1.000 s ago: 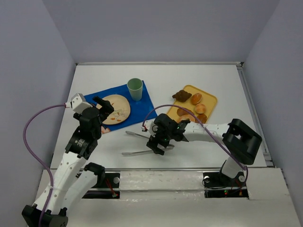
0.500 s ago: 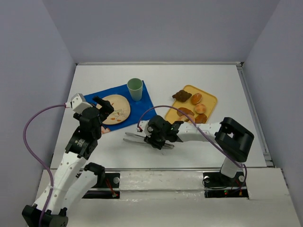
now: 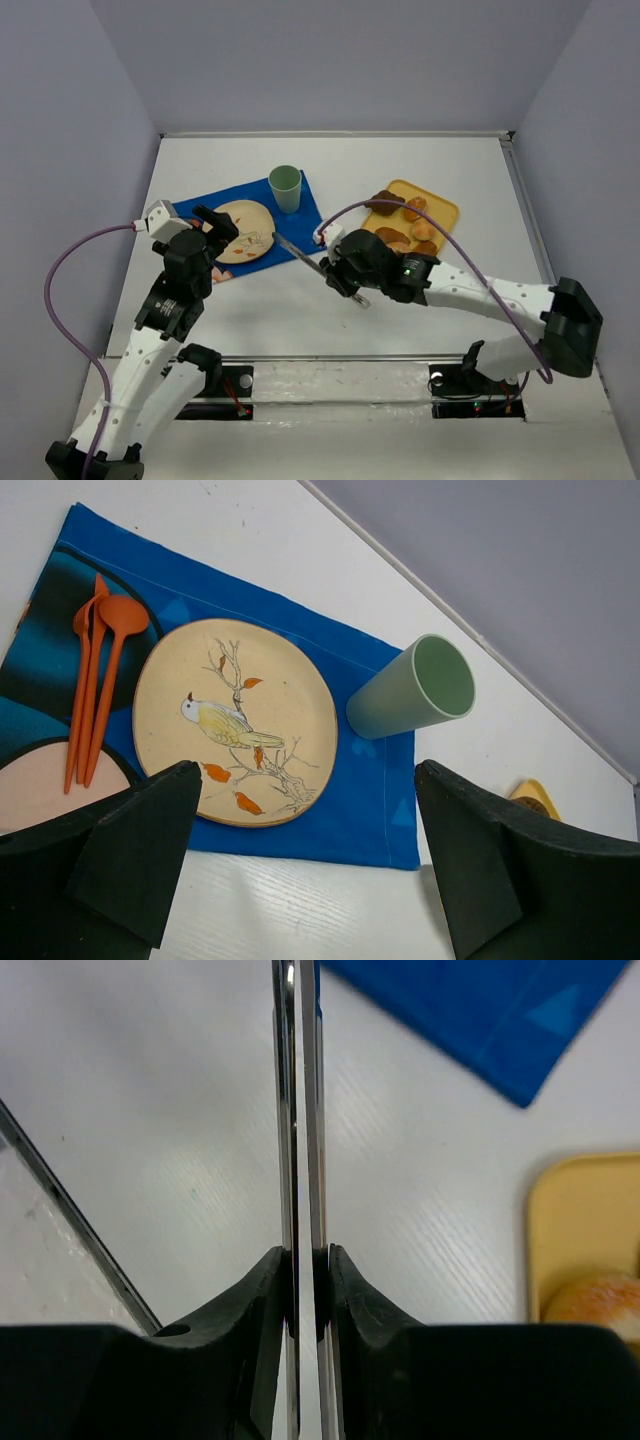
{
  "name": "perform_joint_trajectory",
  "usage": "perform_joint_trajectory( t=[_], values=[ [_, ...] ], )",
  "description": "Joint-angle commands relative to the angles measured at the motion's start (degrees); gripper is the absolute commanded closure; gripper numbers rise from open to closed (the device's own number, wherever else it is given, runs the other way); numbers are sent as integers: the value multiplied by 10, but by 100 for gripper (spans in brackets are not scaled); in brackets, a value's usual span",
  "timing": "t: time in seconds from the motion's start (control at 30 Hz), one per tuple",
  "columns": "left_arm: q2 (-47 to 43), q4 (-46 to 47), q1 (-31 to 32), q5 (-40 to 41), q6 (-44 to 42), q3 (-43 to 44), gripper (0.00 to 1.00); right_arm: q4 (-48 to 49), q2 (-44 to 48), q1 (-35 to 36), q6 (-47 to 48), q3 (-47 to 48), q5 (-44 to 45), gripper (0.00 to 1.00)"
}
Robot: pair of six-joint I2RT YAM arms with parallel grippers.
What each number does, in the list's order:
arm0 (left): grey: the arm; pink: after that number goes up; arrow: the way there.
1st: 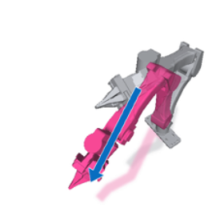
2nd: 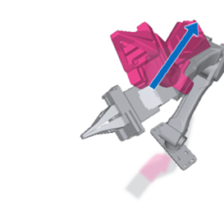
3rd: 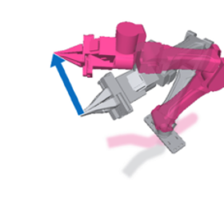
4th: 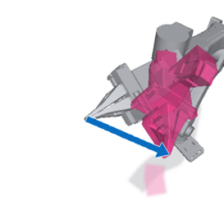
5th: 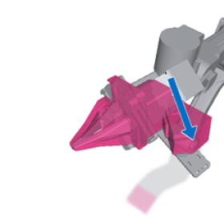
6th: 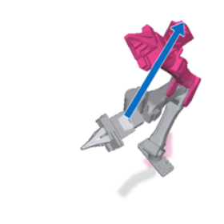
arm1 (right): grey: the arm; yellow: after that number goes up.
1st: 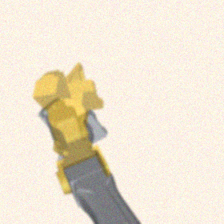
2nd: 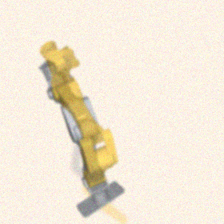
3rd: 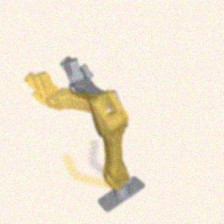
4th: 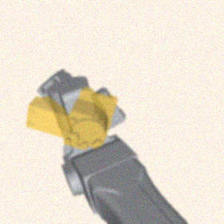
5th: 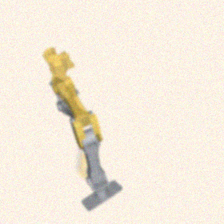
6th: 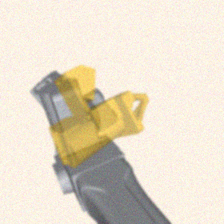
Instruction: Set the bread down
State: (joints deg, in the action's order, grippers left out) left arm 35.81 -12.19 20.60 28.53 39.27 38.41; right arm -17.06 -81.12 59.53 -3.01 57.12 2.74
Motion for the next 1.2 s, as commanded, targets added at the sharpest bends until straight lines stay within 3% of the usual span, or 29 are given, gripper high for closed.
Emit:
perform_joint_trajectory(
  t=[0.0,0.13,0.17,0.4,0.57,0.8,1.17],
  values=[
    [-7,31,-2,5,-7,-8,1,-34,100,-6,-153,-17,177,81],
    [-7,33,-2,-2,-8,-7,1,-57,184,-66,-226,-47,194,81],
    [-7,34,-2,-4,-7,-8,1,-76,205,-111,-255,-51,194,81],
    [-17,34,-2,-9,-8,-11,1,-128,183,-318,-249,-31,104,77],
    [-15,36,-2,-7,-7,-12,1,-149,136,-347,-221,2,106,67],
    [-3,37,-2,-1,-6,-11,1,-148,94,-390,-211,29,119,45],
    [0,41,-2,-1,-6,-14,1,-137,76,-400,-216,42,136,39]
  ],
)
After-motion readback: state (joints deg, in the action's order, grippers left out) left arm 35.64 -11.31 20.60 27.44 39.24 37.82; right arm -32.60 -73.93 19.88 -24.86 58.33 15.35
